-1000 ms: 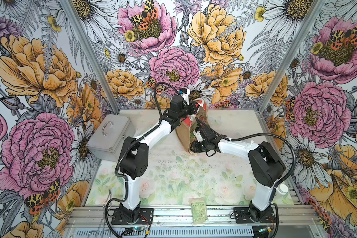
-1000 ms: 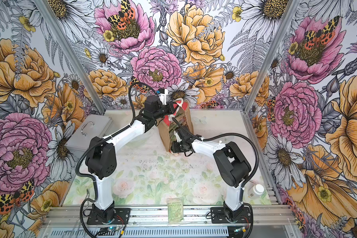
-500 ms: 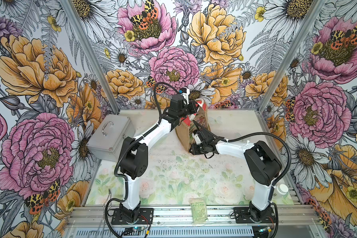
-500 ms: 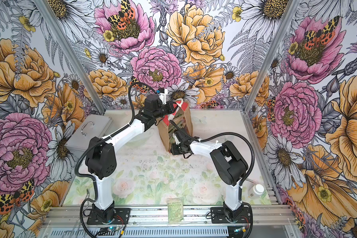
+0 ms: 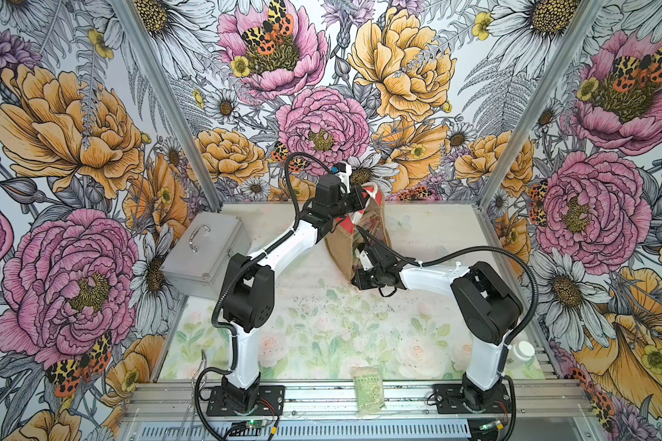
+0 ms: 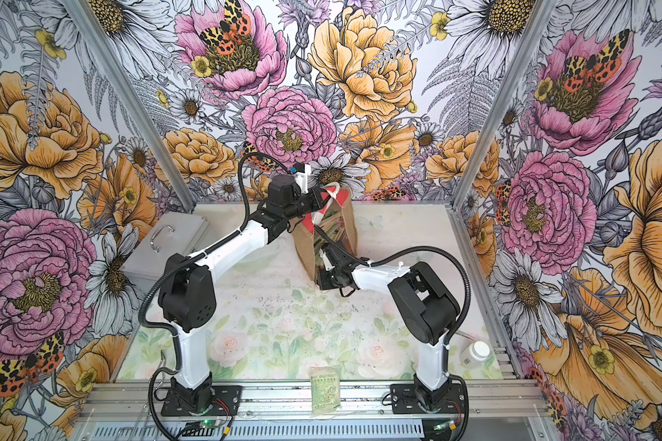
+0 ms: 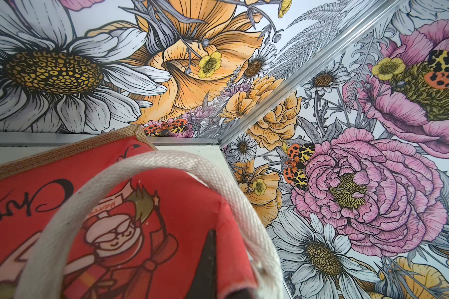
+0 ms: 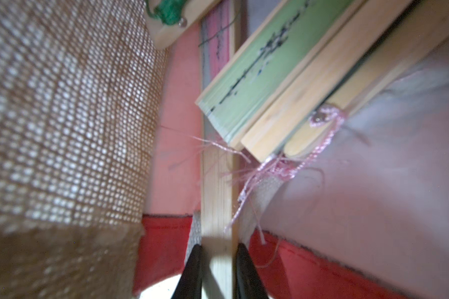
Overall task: Take out the folding fans from the tote bags
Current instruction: Pick up the folding fan from the canvas bag.
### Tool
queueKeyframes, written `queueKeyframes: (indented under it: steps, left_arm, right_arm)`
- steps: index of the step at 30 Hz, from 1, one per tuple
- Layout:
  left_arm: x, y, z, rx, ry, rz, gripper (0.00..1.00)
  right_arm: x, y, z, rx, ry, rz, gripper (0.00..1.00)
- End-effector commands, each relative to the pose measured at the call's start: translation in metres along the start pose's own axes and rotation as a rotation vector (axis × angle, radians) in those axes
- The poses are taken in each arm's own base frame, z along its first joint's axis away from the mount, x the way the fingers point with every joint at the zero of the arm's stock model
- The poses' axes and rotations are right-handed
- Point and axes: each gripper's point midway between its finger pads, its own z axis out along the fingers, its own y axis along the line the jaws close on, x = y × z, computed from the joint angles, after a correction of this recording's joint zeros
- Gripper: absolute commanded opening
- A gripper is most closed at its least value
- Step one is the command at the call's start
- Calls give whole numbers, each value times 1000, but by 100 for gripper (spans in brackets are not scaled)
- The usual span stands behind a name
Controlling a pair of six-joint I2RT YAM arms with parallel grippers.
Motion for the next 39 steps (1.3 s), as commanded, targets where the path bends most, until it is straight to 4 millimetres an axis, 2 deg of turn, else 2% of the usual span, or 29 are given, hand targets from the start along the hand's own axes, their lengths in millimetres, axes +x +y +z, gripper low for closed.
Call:
queueKeyframes:
  steps: [1, 10, 21, 30, 39]
  left_arm:
    - [-25, -8, -8, 29, -79, 7, 0]
    - [-21, 4, -8, 18, -84, 1, 0]
    - [-28, 13, -14, -8, -106, 8, 0]
    - [-34, 22, -17, -28, -121, 5, 0]
    - [-51, 45, -27, -78, -160, -3, 0]
  right_arm:
    - [16, -4, -5, 22, 34, 9, 4]
    - [10, 7, -18, -24, 10, 3, 0]
    - [30, 8, -33, -85, 45, 31, 0]
    - [48, -9, -51, -59, 52, 60, 0]
    - [71, -47, -71, 53, 50, 157, 0]
